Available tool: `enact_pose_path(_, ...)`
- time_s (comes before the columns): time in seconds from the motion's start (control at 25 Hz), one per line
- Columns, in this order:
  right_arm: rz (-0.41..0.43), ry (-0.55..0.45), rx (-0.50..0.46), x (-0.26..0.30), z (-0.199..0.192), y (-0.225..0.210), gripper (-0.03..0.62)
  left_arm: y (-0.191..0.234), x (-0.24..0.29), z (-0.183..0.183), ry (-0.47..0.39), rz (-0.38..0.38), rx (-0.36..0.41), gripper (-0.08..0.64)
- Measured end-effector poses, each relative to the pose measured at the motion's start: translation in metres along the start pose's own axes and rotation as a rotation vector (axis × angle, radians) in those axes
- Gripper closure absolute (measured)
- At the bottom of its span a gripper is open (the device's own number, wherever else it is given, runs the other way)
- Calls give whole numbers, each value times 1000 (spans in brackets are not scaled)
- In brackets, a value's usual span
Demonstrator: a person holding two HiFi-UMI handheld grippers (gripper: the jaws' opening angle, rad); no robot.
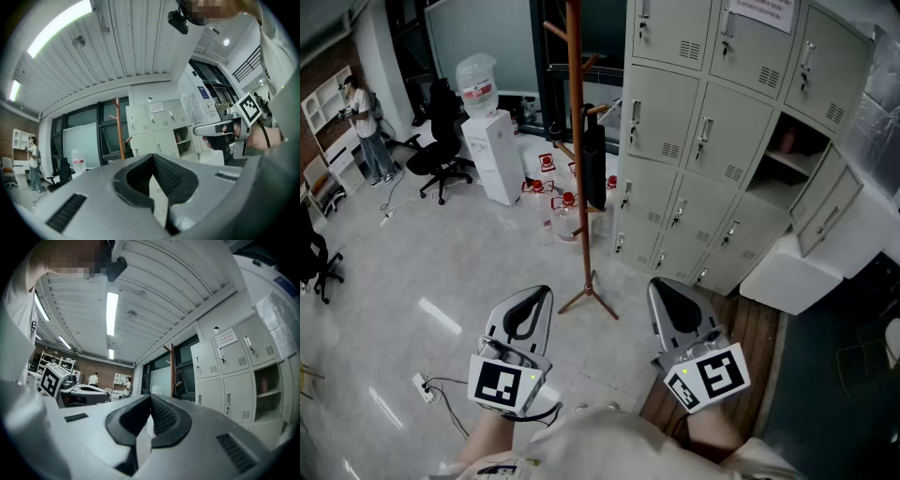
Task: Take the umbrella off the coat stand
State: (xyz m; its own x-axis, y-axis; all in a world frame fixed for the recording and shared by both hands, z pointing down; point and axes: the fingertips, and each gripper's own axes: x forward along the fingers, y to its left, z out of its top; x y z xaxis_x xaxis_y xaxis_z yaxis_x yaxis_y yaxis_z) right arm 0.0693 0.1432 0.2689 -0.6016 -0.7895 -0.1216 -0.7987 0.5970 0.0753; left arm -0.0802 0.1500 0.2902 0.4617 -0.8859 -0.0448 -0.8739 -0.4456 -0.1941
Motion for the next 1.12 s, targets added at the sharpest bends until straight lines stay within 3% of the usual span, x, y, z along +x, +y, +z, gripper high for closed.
enact_pose_path(1.12, 9, 6, 33, -24, -16, -13, 584, -42, 0, 3, 20, 3, 47, 552)
